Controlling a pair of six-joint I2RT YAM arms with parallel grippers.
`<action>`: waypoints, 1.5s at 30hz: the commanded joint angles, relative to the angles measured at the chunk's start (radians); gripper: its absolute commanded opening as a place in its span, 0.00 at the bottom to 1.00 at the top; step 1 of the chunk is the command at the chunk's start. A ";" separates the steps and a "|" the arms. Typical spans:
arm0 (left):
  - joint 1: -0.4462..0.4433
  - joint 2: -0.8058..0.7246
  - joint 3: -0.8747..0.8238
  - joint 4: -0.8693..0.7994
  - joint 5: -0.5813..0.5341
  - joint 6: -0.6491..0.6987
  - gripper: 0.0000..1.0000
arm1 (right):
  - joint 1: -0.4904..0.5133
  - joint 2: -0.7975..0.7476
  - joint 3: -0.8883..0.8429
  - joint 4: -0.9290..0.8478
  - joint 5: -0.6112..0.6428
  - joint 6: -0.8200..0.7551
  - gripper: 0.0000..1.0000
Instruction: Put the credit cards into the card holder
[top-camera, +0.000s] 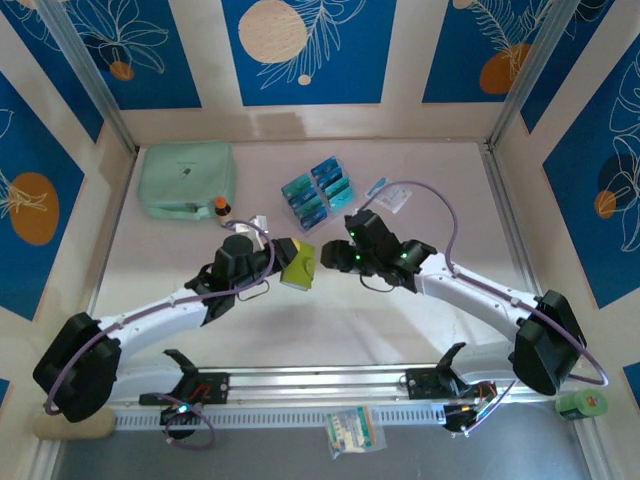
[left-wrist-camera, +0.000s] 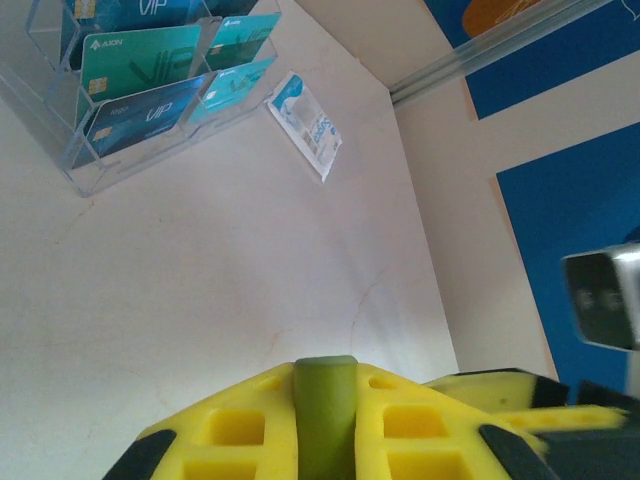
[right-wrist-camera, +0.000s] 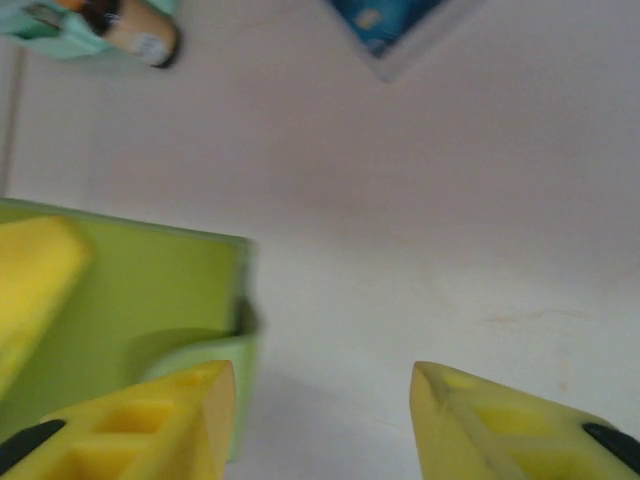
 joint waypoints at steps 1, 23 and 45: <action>-0.014 -0.003 0.037 0.051 0.001 -0.002 0.00 | 0.037 0.033 0.051 -0.031 -0.014 -0.002 0.54; -0.021 -0.032 0.029 0.041 -0.016 0.005 0.00 | 0.083 0.258 0.014 0.050 0.060 0.075 0.35; -0.026 -0.046 0.032 0.088 -0.003 -0.042 0.00 | 0.011 0.377 -0.127 0.111 0.085 0.129 0.00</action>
